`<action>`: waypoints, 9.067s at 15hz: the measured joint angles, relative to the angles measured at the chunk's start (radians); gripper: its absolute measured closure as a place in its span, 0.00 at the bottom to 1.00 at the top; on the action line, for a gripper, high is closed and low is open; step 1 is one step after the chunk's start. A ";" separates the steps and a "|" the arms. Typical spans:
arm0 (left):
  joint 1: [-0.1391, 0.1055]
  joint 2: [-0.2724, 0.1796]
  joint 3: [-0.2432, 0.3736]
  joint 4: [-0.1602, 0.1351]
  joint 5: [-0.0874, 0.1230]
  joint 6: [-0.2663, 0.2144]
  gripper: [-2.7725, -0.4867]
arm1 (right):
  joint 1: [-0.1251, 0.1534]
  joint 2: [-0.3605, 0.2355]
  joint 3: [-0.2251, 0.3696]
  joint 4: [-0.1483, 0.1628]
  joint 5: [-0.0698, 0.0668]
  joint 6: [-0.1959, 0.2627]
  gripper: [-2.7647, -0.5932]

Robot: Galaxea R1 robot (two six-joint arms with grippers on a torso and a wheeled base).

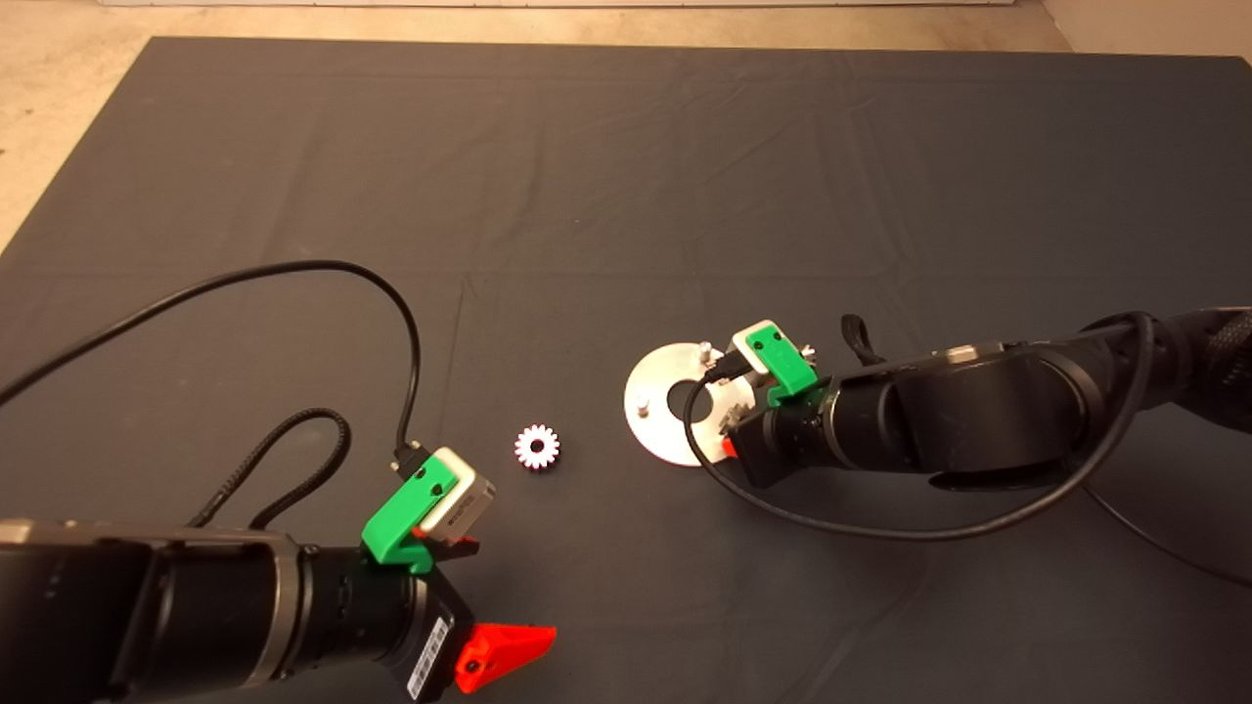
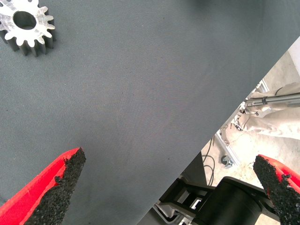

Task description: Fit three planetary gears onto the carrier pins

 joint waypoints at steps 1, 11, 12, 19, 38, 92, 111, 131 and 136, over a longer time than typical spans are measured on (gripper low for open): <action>0.000 0.000 0.000 0.000 0.000 0.000 0.07 | 0.000 0.000 0.000 0.000 0.000 0.000 0.79; 0.000 -0.001 0.000 0.000 0.000 0.000 0.07 | 0.000 0.033 -0.019 0.000 -0.001 -0.012 0.79; 0.000 -0.001 0.000 0.000 0.000 0.000 0.07 | 0.000 0.033 -0.022 0.000 0.001 -0.013 0.79; 0.000 -0.014 0.000 0.000 -0.001 0.000 0.07 | 0.000 0.033 -0.036 0.000 -0.002 -0.016 0.79; 0.000 -0.017 0.000 0.000 -0.001 0.000 0.07 | 0.003 0.027 -0.036 0.000 -0.003 -0.045 0.79; 0.000 -0.036 0.000 0.001 -0.036 0.000 0.07 | -0.014 0.049 -0.094 -0.001 -0.003 -0.095 0.79; 0.000 -0.039 0.000 0.001 -0.037 0.000 0.07 | -0.014 0.055 -0.085 -0.001 -0.006 -0.095 0.68; 0.000 -0.039 0.000 0.001 -0.060 -0.012 0.07 | 0.150 -0.039 -0.086 0.149 0.007 -0.095 0.34; 0.000 -0.039 0.000 0.001 -0.061 -0.012 0.07 | 0.205 -0.137 -0.071 0.199 0.003 -0.098 0.27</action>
